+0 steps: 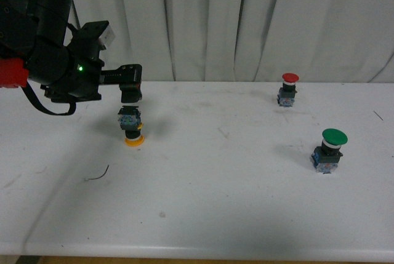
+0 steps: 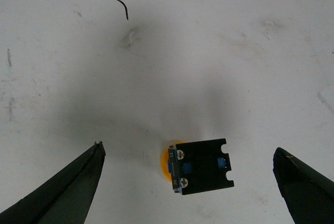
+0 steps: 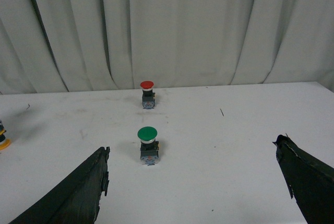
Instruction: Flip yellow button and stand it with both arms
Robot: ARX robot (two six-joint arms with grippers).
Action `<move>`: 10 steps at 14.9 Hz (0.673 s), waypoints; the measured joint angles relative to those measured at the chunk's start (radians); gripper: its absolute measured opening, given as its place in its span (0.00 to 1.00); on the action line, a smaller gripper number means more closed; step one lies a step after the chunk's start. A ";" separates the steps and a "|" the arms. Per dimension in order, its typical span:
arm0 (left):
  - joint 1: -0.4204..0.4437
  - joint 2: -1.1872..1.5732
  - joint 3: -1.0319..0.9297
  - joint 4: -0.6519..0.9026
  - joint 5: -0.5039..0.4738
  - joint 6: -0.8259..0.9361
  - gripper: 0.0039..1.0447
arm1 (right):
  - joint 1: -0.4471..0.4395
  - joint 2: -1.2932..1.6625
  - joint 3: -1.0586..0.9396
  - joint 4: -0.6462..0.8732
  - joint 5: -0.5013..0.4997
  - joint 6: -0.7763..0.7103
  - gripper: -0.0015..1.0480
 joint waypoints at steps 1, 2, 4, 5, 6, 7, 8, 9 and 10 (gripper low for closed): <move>-0.003 0.003 0.000 0.000 0.000 0.000 0.94 | 0.000 0.000 0.000 0.000 0.000 0.000 0.94; -0.005 0.005 0.000 0.000 0.000 0.000 0.94 | 0.000 0.000 0.000 0.000 0.000 0.000 0.94; -0.009 0.009 0.000 0.002 -0.003 0.000 0.94 | 0.000 0.000 0.000 0.000 0.000 0.000 0.94; -0.009 0.010 0.000 0.002 -0.003 0.000 0.94 | 0.000 0.000 0.000 0.000 0.000 0.000 0.94; -0.011 0.013 0.000 0.002 -0.007 0.000 0.94 | 0.000 0.000 0.000 0.000 0.000 0.000 0.94; -0.018 0.024 0.000 0.003 -0.019 0.000 0.94 | 0.000 0.000 0.000 0.000 0.000 0.000 0.94; -0.025 0.073 0.000 0.011 -0.056 0.000 0.94 | 0.000 0.000 0.000 0.000 0.000 0.000 0.94; -0.036 0.089 0.007 0.013 -0.067 0.000 0.94 | 0.000 0.000 0.000 0.000 0.000 0.000 0.94; -0.046 0.089 0.025 0.014 -0.071 0.000 0.92 | 0.000 0.000 0.000 0.000 0.000 0.000 0.94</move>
